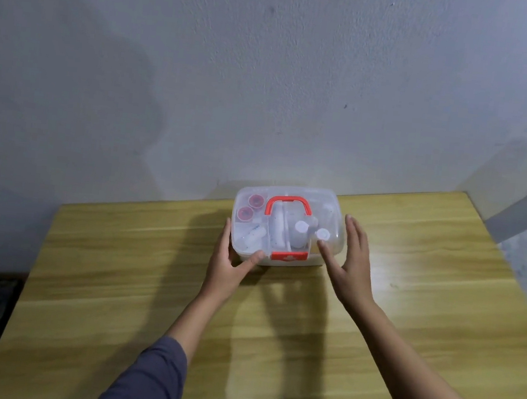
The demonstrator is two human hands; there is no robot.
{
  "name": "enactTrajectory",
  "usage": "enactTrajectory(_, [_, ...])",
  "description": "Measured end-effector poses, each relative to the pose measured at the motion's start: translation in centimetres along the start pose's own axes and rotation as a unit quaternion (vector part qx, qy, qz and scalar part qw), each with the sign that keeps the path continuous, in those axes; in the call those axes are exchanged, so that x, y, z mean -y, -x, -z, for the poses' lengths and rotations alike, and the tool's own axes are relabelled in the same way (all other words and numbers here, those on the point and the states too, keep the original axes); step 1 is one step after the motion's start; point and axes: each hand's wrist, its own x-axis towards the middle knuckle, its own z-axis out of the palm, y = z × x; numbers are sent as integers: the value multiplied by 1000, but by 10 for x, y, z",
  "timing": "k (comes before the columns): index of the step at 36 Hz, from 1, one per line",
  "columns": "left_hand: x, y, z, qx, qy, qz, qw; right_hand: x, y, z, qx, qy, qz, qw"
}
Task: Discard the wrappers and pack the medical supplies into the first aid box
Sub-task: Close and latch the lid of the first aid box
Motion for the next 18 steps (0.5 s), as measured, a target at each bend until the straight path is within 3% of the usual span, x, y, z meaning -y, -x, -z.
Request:
enactTrajectory(6, [-12, -4, -7, 23, -34, -2, 999, -2, -2, -2, 89, -124, -92, 984])
enactTrajectory(18, [-25, -36, -16, 51, -49, 27, 997, -5, -38, -4, 126, -198, -103, 967])
